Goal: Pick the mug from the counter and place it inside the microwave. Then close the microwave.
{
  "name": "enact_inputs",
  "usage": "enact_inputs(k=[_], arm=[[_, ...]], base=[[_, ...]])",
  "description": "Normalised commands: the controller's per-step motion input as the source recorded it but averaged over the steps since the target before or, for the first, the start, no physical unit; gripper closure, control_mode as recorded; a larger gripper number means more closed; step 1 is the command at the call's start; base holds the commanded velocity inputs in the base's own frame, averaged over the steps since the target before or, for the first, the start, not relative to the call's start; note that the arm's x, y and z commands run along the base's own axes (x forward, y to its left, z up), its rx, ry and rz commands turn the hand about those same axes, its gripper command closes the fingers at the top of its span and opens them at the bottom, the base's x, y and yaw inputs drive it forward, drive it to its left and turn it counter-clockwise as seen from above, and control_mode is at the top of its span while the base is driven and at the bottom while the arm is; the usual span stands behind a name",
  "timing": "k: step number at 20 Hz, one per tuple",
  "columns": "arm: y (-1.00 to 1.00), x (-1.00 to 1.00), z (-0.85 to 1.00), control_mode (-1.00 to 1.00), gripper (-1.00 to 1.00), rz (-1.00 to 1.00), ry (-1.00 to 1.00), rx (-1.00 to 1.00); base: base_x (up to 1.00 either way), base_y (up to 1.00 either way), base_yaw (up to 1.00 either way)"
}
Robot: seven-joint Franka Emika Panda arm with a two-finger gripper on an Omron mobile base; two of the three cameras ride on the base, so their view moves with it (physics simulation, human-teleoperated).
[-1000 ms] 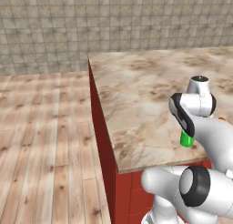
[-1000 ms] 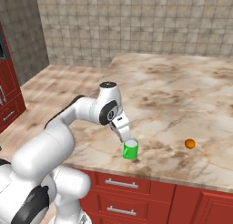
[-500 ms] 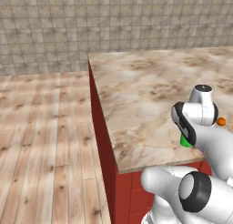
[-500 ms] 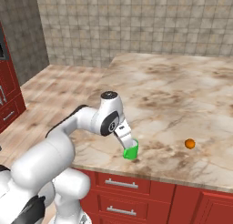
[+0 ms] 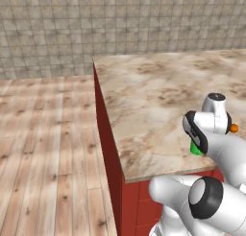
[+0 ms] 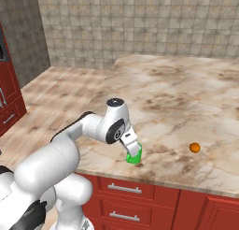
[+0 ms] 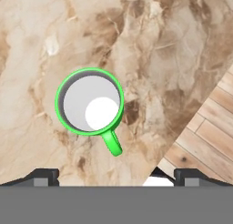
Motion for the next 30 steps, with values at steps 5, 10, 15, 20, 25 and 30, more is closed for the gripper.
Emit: enact_inputs(k=[5, 10, 15, 20, 25, 30], arm=[[0.0, 0.0, -0.1, -1.0, -1.0, 0.06, 0.0, 0.0], [0.0, 0.0, -0.1, -1.0, -1.0, 0.08, 0.0, 0.0], [-0.01, 0.0, -0.19, -1.0, -1.0, 0.06, 0.0, 0.0], [-0.03, 0.0, -0.22, -1.0, -1.0, 0.06, 0.0, 0.0], [-0.03, 0.0, -0.27, -1.0, -1.0, 0.04, 0.0, 0.0], [-0.07, 0.0, -0.08, -1.0, -1.0, 0.02, 0.0, 0.0]], base=[[0.0, 0.0, 0.0], [0.0, 0.0, 0.0], [0.0, 0.0, 0.0], [0.0, 0.0, 0.0], [0.0, 0.0, 0.0], [0.0, 0.0, 0.0]])
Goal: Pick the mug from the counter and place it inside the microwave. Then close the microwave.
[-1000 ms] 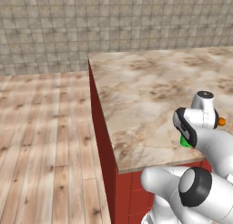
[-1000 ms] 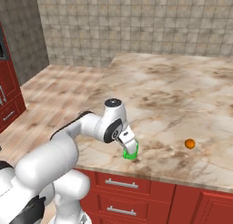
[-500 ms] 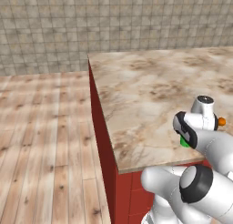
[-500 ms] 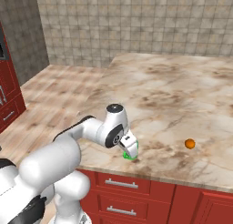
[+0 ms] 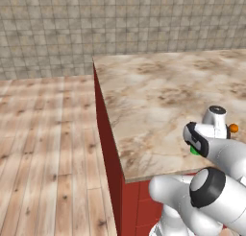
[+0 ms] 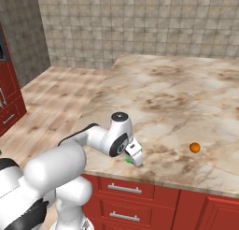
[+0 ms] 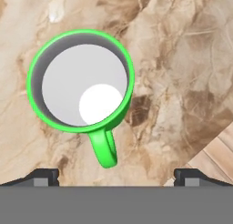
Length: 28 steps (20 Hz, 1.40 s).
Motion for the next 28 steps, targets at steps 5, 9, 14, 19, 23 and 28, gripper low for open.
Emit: enact_inputs(k=[5, 9, 14, 19, 23, 28], arm=[[-0.12, 0.04, -0.13, -1.0, -1.0, 0.0, -0.06, -0.03], [-0.09, 0.09, -0.11, -1.0, -1.0, 0.0, -0.08, -0.04], [0.0, 0.1, -0.04, -1.0, -1.0, 0.0, -0.07, -0.03], [0.0, 0.03, 0.0, -1.0, -1.0, 0.0, -0.03, 0.0], [0.0, 0.0, 0.0, -1.0, -1.0, 0.0, 0.0, 0.0], [0.0, 0.01, 0.0, -1.0, -1.0, 0.0, 0.0, 0.0]], base=[[0.0, 0.0, 0.0], [0.0, 0.0, 0.0], [0.0, 0.0, 0.0], [0.0, 0.0, 0.0], [0.0, 0.0, 0.0], [0.0, 0.0, 0.0]])
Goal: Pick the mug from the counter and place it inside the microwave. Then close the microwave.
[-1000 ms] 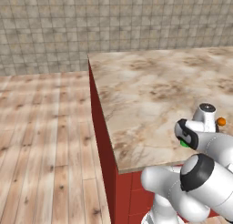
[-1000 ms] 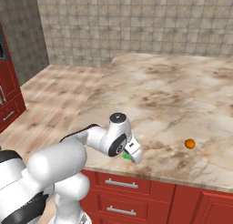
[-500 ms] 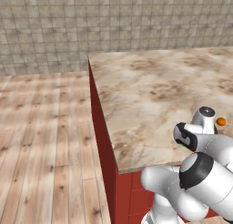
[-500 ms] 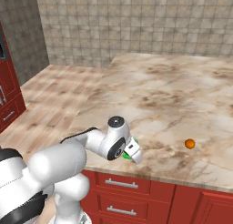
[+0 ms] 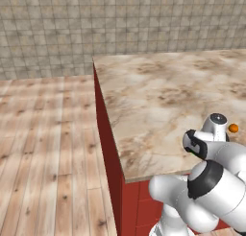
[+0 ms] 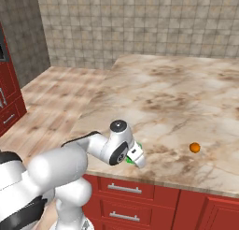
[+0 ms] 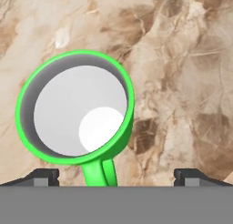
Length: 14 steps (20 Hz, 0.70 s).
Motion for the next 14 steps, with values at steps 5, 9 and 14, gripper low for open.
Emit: enact_inputs(k=[5, 9, 14], arm=[[0.0, 0.09, -0.01, -1.0, -1.0, 0.0, 0.0, 0.0], [0.0, 0.1, -0.05, -1.0, -1.0, 0.0, 0.0, 0.0], [0.0, 0.01, -0.11, -1.0, -1.0, 0.0, -0.01, 0.0]], base=[[0.0, 0.0, 0.0], [0.0, 0.0, 0.0], [0.0, 0.0, 0.0]])
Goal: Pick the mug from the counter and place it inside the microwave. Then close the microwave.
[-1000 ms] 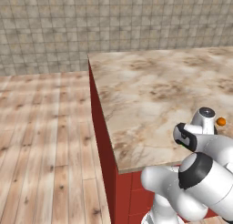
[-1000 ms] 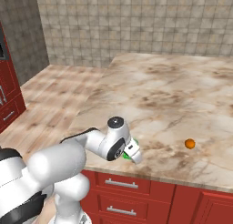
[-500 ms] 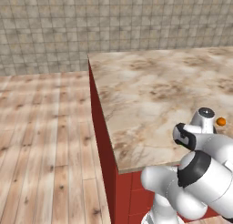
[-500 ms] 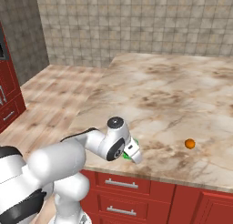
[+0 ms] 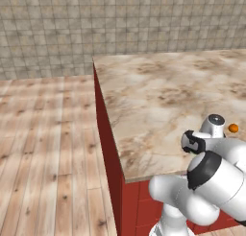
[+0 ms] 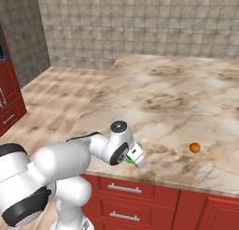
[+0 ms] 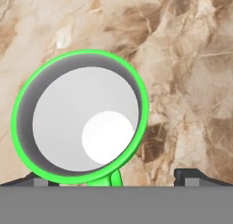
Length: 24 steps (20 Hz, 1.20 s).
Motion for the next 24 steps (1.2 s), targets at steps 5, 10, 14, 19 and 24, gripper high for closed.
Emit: enact_inputs(k=[5, 10, 14, 19, 24], arm=[[0.0, 0.0, 0.0, -1.0, -1.0, 0.0, 0.0, 0.0], [0.0, 0.0, 0.0, -1.0, -1.0, 0.0, 0.0, 0.0], [0.0, 0.0, 0.0, -1.0, 1.0, 0.0, 0.0, 0.0], [0.0, 0.0, 0.0, -1.0, 1.0, 0.0, 0.0, 0.0], [0.0, 0.0, 0.0, -1.0, 1.0, 0.0, 0.0, 0.0]], base=[[0.0, 0.0, 0.0], [0.0, 0.0, 0.0], [0.0, 0.0, 0.0], [0.0, 0.0, 0.0], [0.0, 0.0, 0.0]])
